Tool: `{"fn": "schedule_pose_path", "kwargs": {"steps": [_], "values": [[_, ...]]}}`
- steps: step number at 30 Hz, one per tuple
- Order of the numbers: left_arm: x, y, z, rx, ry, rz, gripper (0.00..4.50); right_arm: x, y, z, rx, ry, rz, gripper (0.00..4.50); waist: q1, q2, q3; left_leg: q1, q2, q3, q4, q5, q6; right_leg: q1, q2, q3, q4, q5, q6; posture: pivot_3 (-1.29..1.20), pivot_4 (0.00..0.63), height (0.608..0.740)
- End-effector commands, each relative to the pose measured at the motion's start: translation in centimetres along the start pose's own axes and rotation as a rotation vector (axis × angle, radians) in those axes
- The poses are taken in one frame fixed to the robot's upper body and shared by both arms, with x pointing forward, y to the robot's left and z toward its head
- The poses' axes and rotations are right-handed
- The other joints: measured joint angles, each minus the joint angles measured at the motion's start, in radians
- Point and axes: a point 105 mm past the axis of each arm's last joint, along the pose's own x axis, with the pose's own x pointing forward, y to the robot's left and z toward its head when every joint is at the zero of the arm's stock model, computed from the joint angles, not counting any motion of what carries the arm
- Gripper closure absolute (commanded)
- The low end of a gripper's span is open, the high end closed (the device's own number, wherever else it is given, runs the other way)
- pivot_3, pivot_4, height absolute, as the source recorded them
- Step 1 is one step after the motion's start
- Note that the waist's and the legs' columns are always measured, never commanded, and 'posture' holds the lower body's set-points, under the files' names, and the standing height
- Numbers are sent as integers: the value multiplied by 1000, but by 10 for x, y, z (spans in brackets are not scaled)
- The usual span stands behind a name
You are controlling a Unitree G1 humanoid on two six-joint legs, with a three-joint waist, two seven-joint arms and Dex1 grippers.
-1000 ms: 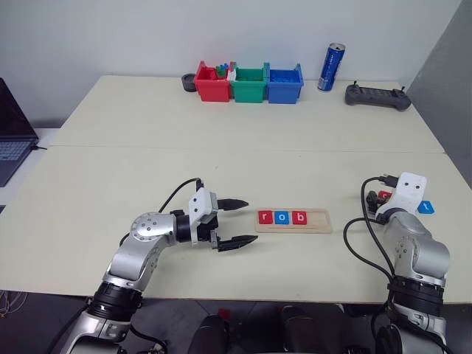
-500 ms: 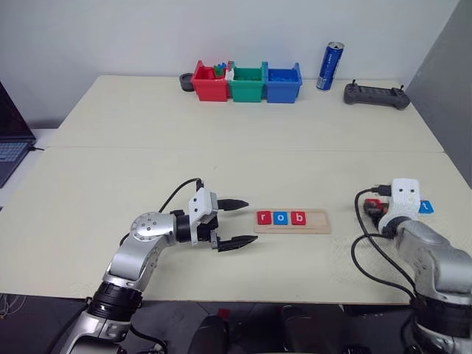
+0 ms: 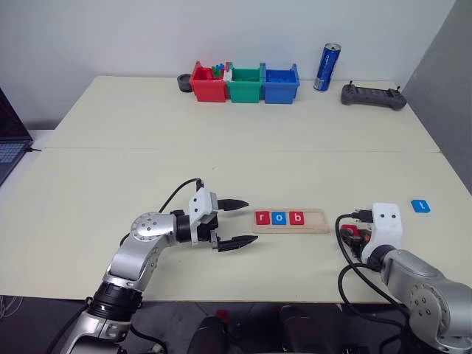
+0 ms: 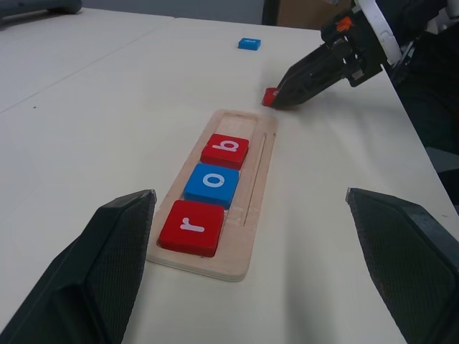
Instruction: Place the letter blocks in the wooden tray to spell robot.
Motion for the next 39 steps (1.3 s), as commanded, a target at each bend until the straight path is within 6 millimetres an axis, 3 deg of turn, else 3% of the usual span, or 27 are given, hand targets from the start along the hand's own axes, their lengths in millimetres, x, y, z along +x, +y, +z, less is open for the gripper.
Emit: {"fn": "schedule_pose_path", "kwargs": {"steps": [1, 4, 10, 15, 17, 19, 25, 29, 39], "values": [[3, -1, 10, 39, -23, -14, 0, -2, -12, 1, -25, 21, 14, 974, 0, 0, 0, 0, 0, 0, 0, 0, 0, 0, 0, 0, 0, 0, 0, 0, 150, 740], [4, 0, 10, 39, -30, -13, 0, -13, -18, 17, -54, -26, 26, 38, 1, 0, 0, 0, -1, 1, 0, 0, 0, 0, -1, 0, 0, 0, 0, 0, 150, 740], [5, 0, 9, 39, -31, -15, 0, -33, -9, 42, -225, -74, 135, 38, 1, 1, 1, -1, -1, 0, 0, 0, 0, 0, -1, 0, 0, 0, 0, 0, 150, 740], [7, 2, 9, 42, -34, -20, 0, -44, 5, 50, -440, -48, 405, 38, 2, 0, 2, -1, -1, 1, 0, 0, 0, 0, -1, 0, -2, 0, 0, 0, 150, 740], [9, 2, 10, 46, -38, -28, 0, -41, -4, 58, -604, -119, 503, 38, 3, -1, 2, -1, -1, 1, 0, 0, 0, 0, -1, 0, -2, -1, 2, 0, 150, 740], [11, 3, 10, 48, -41, -32, 0, -38, -14, 53, -792, -140, 594, 38, 4, -1, 3, -1, -1, 2, 0, 0, 0, 2, -1, 0, -6, -2, 4, 0, 150, 740], [10, -2, 11, 53, -49, -50, 0, -21, -42, 46, -977, -155, 749, 38, -1, -3, 4, -1, -2, 5, 0, 0, 0, 3, -4, 2, -11, 3, 3, 0, 150, 740], [10, -5, 11, 58, -49, -57, 0, -8, -50, 41, -1015, -139, 803, 38, 1, -3, 4, -1, -2, 4, 0, 0, 0, 3, -4, 2, -9, 3, 3, 0, 150, 740], [6, -4, 13, 64, -41, -44, 0, 15, -44, 24, -986, -101, 866, 38, 6, -3, 4, -1, -2, 3, 1, 0, 0, 3, -4, 2, -9, 4, 2, 0, 150, 740]]}}
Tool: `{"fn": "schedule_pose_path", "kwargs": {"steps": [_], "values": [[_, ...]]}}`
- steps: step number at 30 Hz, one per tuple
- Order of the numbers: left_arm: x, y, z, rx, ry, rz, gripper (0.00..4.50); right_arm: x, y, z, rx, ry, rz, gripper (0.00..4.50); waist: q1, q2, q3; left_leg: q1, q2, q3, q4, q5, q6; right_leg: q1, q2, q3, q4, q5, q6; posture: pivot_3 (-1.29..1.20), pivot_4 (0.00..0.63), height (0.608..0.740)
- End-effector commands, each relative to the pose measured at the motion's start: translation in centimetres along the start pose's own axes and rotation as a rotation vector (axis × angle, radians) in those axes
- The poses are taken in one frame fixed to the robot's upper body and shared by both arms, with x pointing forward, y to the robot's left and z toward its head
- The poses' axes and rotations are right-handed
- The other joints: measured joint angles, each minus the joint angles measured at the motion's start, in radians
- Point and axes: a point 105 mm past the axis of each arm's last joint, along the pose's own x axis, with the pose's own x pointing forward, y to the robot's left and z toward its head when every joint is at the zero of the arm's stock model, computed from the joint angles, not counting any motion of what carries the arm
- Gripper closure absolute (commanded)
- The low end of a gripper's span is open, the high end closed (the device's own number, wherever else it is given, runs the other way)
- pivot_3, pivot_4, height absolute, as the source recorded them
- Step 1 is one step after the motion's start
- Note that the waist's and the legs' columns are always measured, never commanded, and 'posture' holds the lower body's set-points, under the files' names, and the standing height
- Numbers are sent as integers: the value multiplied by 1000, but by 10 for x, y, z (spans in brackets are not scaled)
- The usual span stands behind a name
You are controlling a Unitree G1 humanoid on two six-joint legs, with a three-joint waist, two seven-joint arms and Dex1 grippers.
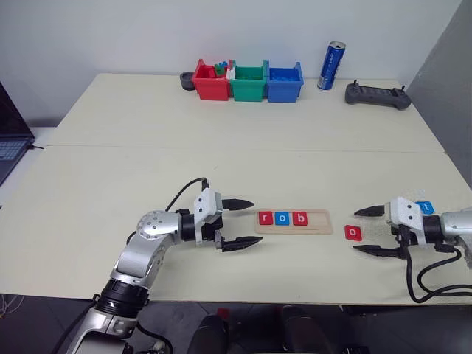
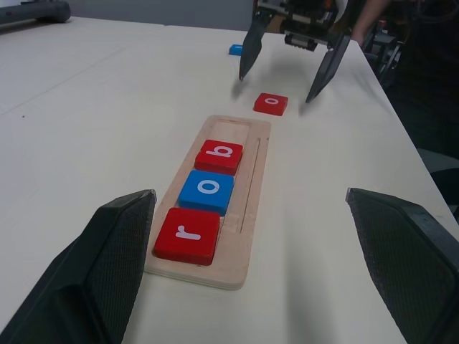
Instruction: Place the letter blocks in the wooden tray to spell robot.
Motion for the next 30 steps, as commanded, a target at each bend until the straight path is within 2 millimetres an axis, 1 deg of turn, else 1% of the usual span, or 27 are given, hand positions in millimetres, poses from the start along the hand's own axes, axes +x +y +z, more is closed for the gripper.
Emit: {"fn": "schedule_pose_path", "kwargs": {"steps": [1, 4, 7, 14, 16, 18, 21, 24, 26, 30], "values": [[-3, -1, 8, 35, -14, 1, 0, 3, -3, 1, -28, -3, 1, 38, 0, 0, 0, 0, 0, 0, 0, 0, 0, 0, 0, 0, 0, 0, 0, 0, 150, 740], [-4, 0, 9, 37, -11, 3, 0, 7, -3, -5, -21, 3, -1, 38, 0, 0, 0, 0, 0, 0, 0, 0, 0, 0, 0, 0, 0, 0, 0, 0, 150, 740], [-4, 1, 9, 39, -8, 6, 0, 8, -6, -10, -15, 10, -9, 624, -1, 0, 0, 0, 0, 0, 1, 0, 0, 0, 0, 0, 0, 0, 0, 0, 150, 740], [-4, 2, 10, 41, -6, 8, 0, 6, -9, -14, 6, 11, -18, 3010, -1, 0, 0, 1, 0, 0, 2, 0, 0, 1, 0, 0, 1, 1, 0, 0, 150, 740], [-4, 1, 10, 40, -6, 8, 0, 3, -10, -14, 9, 10, -20, 3045, 0, 0, 0, 1, 0, 0, 2, 0, 0, 1, 0, 0, 1, 1, 0, 0, 150, 740], [-4, 1, 9, 40, -5, 9, 0, 1, -11, -9, -1, 5, -17, 3045, 0, 0, 0, 1, 0, 0, 2, 0, 0, 1, 0, 0, 1, 1, 0, 0, 150, 740], [-4, 2, 10, 40, -6, 10, 0, 4, -17, 11, -32, -42, -13, 3045, -1, 0, 0, 1, 0, 0, 2, 0, 0, 1, 0, 0, 1, 1, 0, 0, 150, 740], [-4, 4, 10, 43, -7, 13, 0, 14, -23, 35, -58, -100, -2, 3045, -6, 1, 0, 1, 0, 0, 2, 0, 0, 0, 0, 0, 2, 1, 0, 0, 150, 740], [-4, 4, 10, 44, -7, 15, 0, 22, -25, 47, -77, -126, 12, 3045, -7, 1, 0, 1, 0, 0, 2, 0, 0, 0, 0, 0, 2, 1, 0, 0, 150, 740], [-4, 5, 10, 45, -5, 18, 0, 36, -30, 58, -100, -147, 40, 3045, -4, 1, 0, 1, 0, -1, 1, 0, 0, 0, 0, -1, 2, 1, -1, 0, 150, 740]]}}
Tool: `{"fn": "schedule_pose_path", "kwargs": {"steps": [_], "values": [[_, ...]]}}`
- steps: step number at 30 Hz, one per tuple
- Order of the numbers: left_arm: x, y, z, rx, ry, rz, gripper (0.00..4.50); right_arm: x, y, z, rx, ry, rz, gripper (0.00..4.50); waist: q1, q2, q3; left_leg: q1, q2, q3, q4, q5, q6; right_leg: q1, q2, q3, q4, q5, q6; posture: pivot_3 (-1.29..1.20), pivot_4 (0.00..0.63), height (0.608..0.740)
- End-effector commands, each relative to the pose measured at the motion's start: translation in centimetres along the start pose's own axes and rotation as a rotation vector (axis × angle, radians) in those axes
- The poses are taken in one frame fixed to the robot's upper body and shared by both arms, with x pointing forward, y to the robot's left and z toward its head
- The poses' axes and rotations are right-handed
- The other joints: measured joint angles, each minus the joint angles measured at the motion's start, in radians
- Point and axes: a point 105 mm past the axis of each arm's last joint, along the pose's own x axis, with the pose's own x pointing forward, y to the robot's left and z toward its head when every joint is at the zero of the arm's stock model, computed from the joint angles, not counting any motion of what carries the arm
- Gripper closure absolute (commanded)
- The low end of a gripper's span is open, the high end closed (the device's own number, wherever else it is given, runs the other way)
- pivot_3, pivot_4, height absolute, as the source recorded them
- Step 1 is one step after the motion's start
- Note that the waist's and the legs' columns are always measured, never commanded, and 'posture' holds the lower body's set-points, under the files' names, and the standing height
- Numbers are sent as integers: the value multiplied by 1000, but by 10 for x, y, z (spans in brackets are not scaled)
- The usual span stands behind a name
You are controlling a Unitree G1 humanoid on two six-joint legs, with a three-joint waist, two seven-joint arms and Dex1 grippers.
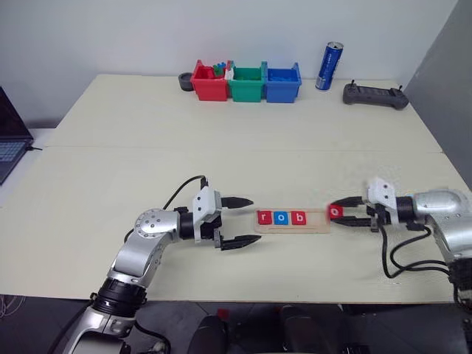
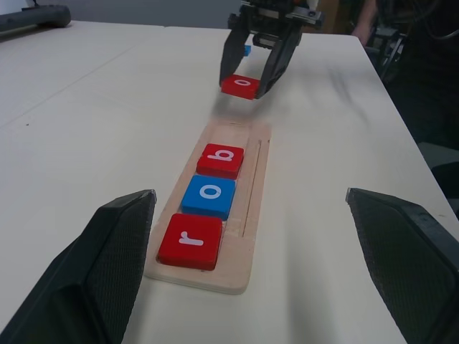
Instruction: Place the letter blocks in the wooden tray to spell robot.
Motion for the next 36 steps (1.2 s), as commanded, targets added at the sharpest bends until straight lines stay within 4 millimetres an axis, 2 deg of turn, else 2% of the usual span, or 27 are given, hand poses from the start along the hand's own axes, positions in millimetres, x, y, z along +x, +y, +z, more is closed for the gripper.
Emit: {"fn": "schedule_pose_path", "kwargs": {"steps": [1, 4, 12, 20, 29, 30, 32, 36], "values": [[-2, 2, 9, 33, -19, 8, 0, 8, -5, 8, -27, -8, 22, 3045, 1, 0, 0, 0, 0, 0, 0, 0, 0, 0, 0, 0, 0, 0, 0, 0, 150, 740], [-3, 3, 10, 35, -19, 14, 0, 15, -6, 4, -46, 7, 52, 3045, 4, 0, 0, -1, -1, 0, 0, 0, 0, 0, -2, 0, -1, 0, 0, 0, 150, 740], [-8, 3, 9, 34, -9, 41, 0, 19, -7, -5, -52, 36, 104, 3045, 4, 0, 0, -1, -1, 0, 0, 0, 0, -1, -2, 0, 0, 0, 0, 0, 150, 740], [-8, 3, 9, 36, -8, 46, 0, 25, -1, -1, -44, 15, 136, 3045, 2, 0, 0, 0, -1, 0, 0, 0, 0, -1, -2, 0, 0, 0, 0, 0, 150, 740], [-7, 3, 9, 36, -7, 44, 0, 22, -4, -1, -26, 19, 136, 3045, 1, 0, 0, 0, -1, 0, 0, 0, 0, -1, -2, 0, 0, 0, 0, 0, 150, 740], [-7, 3, 9, 35, -7, 44, 0, 22, -4, 0, -22, 17, 133, 2317, 1, 0, 0, 0, -1, 0, 0, 0, 0, -1, -2, 0, 0, 0, 0, 0, 150, 740], [-7, 3, 8, 34, -6, 43, 0, 22, -7, 2, -14, 4, 123, 1784, 1, 0, 0, 0, -1, 0, 0, 0, 0, -1, -2, 0, 0, 0, 0, 0, 150, 740], [-7, 3, 8, 34, -6, 43, 0, 17, -12, 10, 3, -20, 94, 419, 1, 0, 0, 0, -1, 0, 0, 0, 0, -1, -2, 0, 1, 0, 0, 0, 150, 740]]}}
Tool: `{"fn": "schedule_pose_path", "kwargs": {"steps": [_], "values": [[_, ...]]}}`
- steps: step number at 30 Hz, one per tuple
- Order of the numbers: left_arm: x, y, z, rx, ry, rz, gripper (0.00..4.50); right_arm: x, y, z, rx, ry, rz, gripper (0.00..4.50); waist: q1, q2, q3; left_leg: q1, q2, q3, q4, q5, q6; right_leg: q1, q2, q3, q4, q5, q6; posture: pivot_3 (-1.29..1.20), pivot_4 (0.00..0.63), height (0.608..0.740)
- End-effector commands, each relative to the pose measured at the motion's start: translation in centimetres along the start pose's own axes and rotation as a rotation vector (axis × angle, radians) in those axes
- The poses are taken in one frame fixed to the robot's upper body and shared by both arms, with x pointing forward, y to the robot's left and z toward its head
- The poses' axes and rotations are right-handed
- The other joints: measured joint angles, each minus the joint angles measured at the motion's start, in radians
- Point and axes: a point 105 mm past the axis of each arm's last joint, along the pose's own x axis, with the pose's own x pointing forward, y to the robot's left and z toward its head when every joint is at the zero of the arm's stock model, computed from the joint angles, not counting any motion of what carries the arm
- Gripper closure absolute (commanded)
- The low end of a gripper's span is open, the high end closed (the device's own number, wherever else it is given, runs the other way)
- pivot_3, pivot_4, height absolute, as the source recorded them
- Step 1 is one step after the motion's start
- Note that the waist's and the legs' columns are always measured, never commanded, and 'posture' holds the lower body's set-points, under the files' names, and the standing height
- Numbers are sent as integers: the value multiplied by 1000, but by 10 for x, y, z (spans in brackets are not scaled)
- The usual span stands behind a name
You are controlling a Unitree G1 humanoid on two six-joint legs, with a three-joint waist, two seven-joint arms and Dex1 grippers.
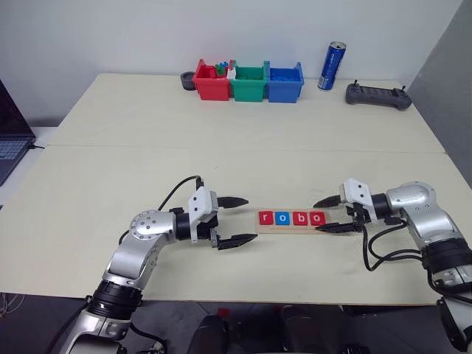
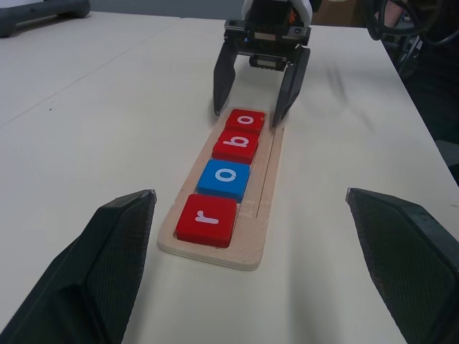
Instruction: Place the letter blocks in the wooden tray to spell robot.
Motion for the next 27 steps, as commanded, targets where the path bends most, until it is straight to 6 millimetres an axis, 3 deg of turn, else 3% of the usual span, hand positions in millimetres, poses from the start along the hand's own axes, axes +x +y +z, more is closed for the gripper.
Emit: {"fn": "schedule_pose_path", "kwargs": {"steps": [1, 7, 12, 15, 24, 25, 27], "values": [[0, 0, 10, 35, -23, 2, 0, -12, -11, 22, -30, -55, -44, 51, 0, 0, 0, 0, 0, 0, 0, 0, 0, 0, 0, 0, 0, 0, 0, 0, 150, 740], [1, 0, 9, 34, -27, 0, 0, -29, -10, 36, -15, -82, -88, 51, 1, 0, 0, 0, 0, 0, 0, 0, 0, 0, 0, 0, 0, 0, 0, 0, 150, 740], [2, 0, 9, 32, -30, -5, 0, -40, -3, 34, -16, -72, -119, 218, 4, 0, 0, 0, 0, 0, 0, 0, 0, 0, 0, 0, 0, 0, 0, 0, 150, 740], [4, -1, 9, 32, -33, -7, 0, -41, 1, 26, -10, -60, -129, 972, 4, 0, 0, 0, 0, 0, 0, 0, 0, 0, 0, 0, 0, 0, 0, 0, 150, 740], [3, -2, 10, 34, -32, -15, 0, -29, 11, 6, 14, -41, -140, 4171, 0, 0, 0, 1, 0, 1, 0, 0, 0, 0, 0, 0, 2, 0, 0, 0, 150, 740], [3, -2, 10, 34, -31, -15, 0, -28, 11, 5, 13, -37, -139, 4443, 0, 0, 0, 1, 0, 0, 1, 0, 0, 0, 0, 0, 3, 0, 0, 0, 150, 740], [2, -2, 9, 32, -28, -13, 0, -26, 13, 4, 8, -28, -128, 4443, 0, 0, 0, 1, 0, 0, 1, 0, 0, 0, 0, 0, 4, 0, 0, 0, 150, 740]]}}
